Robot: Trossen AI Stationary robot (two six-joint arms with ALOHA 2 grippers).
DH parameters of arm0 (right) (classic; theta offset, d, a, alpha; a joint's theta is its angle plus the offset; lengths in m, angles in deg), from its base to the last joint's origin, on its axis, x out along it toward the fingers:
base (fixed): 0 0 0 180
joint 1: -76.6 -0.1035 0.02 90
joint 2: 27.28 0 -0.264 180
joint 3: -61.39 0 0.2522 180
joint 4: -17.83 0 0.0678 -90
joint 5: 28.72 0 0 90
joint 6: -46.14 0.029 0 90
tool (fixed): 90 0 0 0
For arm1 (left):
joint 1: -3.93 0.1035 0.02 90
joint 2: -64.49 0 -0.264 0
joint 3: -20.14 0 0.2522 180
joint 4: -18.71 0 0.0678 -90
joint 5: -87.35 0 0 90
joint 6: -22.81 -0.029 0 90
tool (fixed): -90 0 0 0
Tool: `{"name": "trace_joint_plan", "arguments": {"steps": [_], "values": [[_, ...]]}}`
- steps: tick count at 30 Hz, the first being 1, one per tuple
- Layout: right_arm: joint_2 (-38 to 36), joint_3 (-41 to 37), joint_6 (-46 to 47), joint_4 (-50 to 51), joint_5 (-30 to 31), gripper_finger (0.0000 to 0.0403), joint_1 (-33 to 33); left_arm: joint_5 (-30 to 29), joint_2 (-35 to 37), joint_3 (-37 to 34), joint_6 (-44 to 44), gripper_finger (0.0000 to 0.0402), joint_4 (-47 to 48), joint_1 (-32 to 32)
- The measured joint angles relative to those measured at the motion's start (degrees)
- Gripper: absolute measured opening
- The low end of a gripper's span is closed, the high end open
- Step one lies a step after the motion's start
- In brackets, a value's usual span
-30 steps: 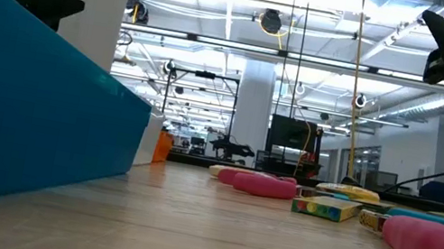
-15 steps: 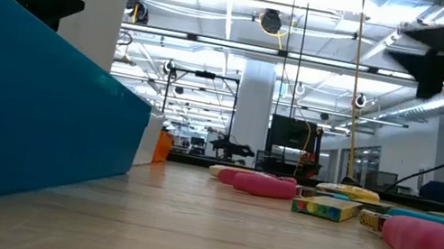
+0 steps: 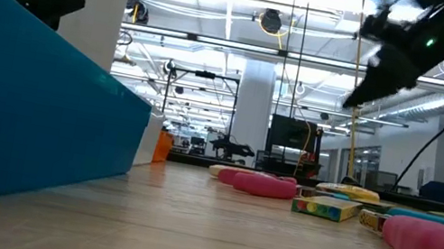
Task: Pick & Place School Supplies
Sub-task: Put the yellow crayon box into the orange bin
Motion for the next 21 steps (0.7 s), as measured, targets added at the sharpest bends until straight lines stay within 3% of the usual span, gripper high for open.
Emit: {"name": "trace_joint_plan", "arguments": {"steps": [4,9,21], "values": [[4.6,2.1,-1.7,4.6,-4.5,0.0288,5.2,0.0,0.0,0.0,0.0,0.02,0.0,0.0],[8.2,-0.6,-3.7,4.7,-10.3,0.0286,10.7,0.0,0.0,0.0,0.0,0.02,0.0,0.0],[9.6,-11.3,-5.9,-4.5,-14.0,0.0287,16.1,0.0,0.0,0.0,0.0,0.02,-0.1,0.0]]}}
